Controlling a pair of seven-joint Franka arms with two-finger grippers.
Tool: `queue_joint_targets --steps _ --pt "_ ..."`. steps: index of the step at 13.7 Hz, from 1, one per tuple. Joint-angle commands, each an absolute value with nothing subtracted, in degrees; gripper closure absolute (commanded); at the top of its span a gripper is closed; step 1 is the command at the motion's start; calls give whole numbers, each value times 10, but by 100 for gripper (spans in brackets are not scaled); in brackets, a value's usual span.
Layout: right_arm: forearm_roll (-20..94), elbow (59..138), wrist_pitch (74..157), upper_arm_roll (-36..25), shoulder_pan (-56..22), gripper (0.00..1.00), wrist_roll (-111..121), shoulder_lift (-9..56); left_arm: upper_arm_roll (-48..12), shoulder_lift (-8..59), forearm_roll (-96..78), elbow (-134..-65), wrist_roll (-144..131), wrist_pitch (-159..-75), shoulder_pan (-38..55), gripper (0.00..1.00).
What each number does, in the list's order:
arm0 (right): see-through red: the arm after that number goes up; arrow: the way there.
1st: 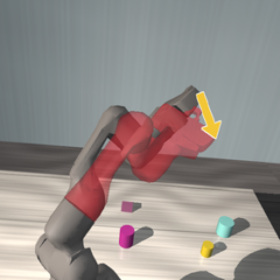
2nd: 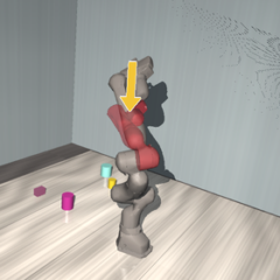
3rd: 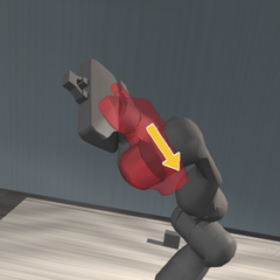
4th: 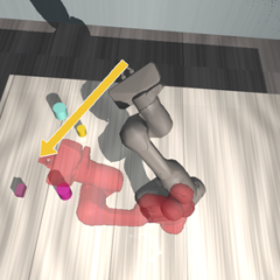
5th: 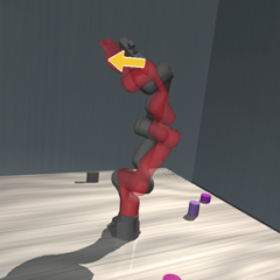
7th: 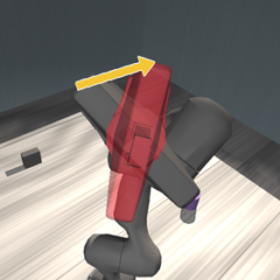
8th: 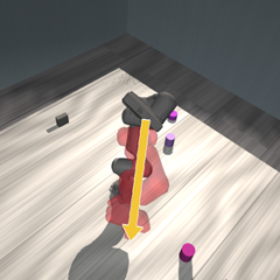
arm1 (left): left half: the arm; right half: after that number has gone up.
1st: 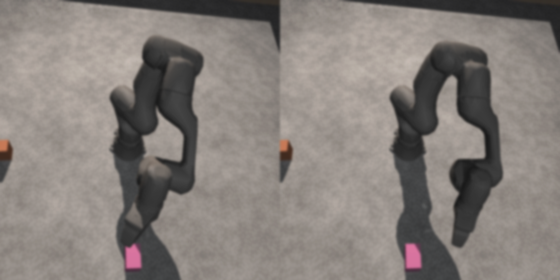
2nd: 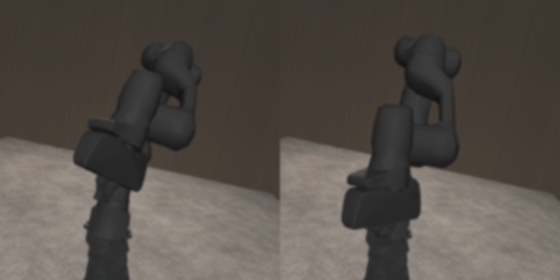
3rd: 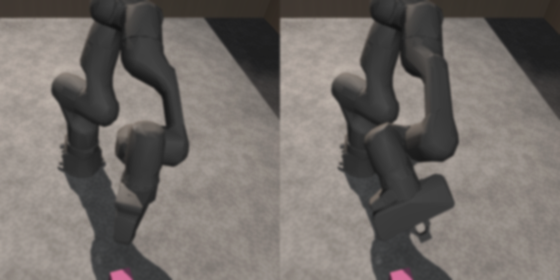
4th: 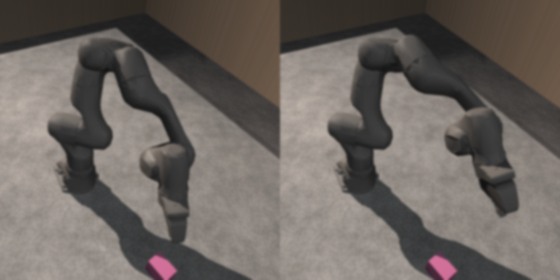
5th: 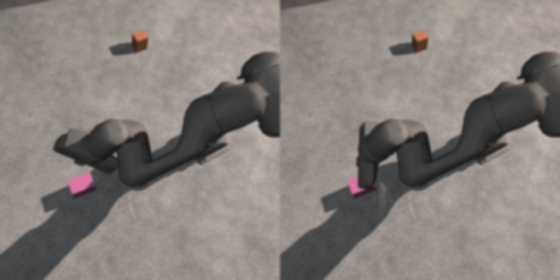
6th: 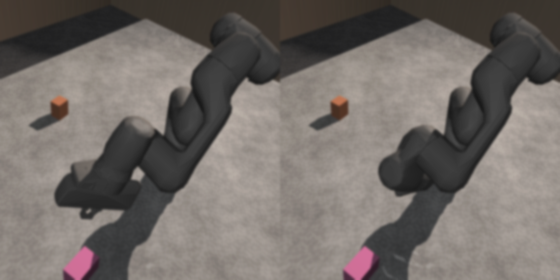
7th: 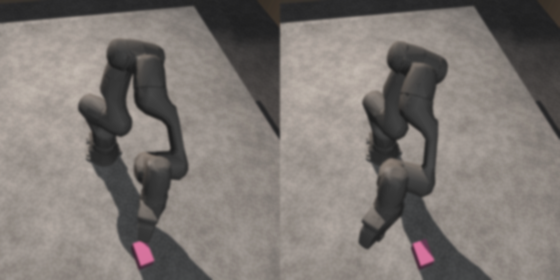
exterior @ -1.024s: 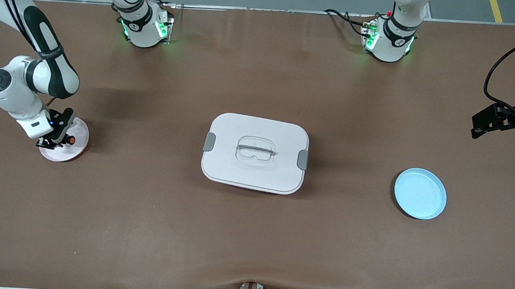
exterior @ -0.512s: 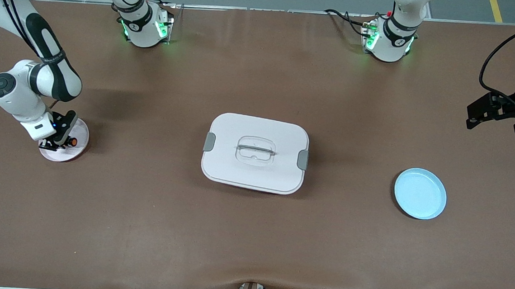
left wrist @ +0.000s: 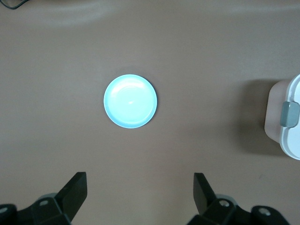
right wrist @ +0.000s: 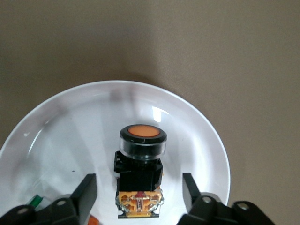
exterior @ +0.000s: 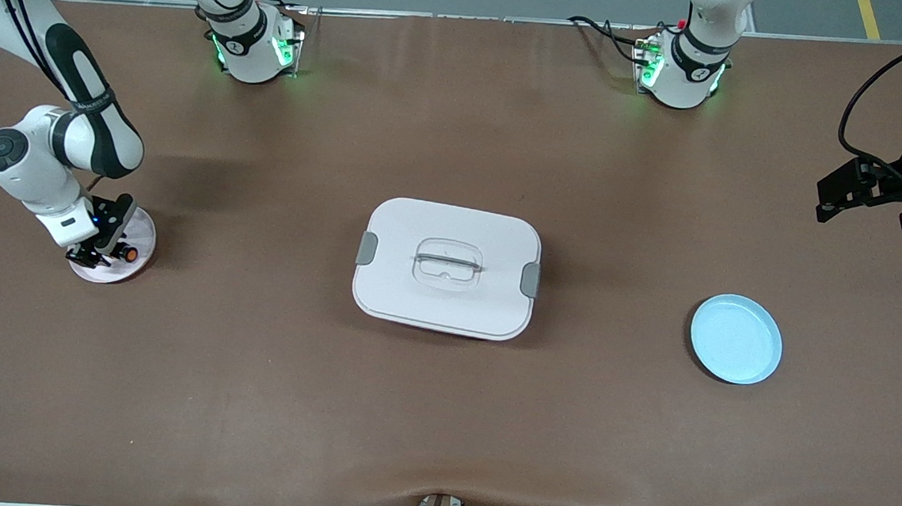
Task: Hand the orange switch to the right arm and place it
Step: 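Lower the switch onto the white plate and open the right gripper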
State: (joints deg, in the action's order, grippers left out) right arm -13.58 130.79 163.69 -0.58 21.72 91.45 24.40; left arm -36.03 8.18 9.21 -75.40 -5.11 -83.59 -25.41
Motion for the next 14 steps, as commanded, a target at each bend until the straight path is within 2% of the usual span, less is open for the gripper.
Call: queue_joint_targets --steps 1,4,6,9,12,14 --pt "-149 1299 1607 -3 218 0 889 239 -254 28 58 -800 -35 -834 -176 0" --pt "-149 1296 1523 -2 198 0 835 187 -128 -3 23 -838 -14 -838 -80 0" --pt "-149 1285 1438 1 179 0 772 148 -90 -20 16 -862 -12 -838 -41 0" --pt "-143 1239 1277 3 140 0 658 106 -87 -63 15 -926 -13 -868 -34 0" --pt "-108 1203 1170 4 113 0 559 70 -88 -68 15 -926 -12 -871 -36 0" --pt "-39 1171 1087 4 110 0 461 55 -88 -62 16 -912 -11 -870 -38 0"
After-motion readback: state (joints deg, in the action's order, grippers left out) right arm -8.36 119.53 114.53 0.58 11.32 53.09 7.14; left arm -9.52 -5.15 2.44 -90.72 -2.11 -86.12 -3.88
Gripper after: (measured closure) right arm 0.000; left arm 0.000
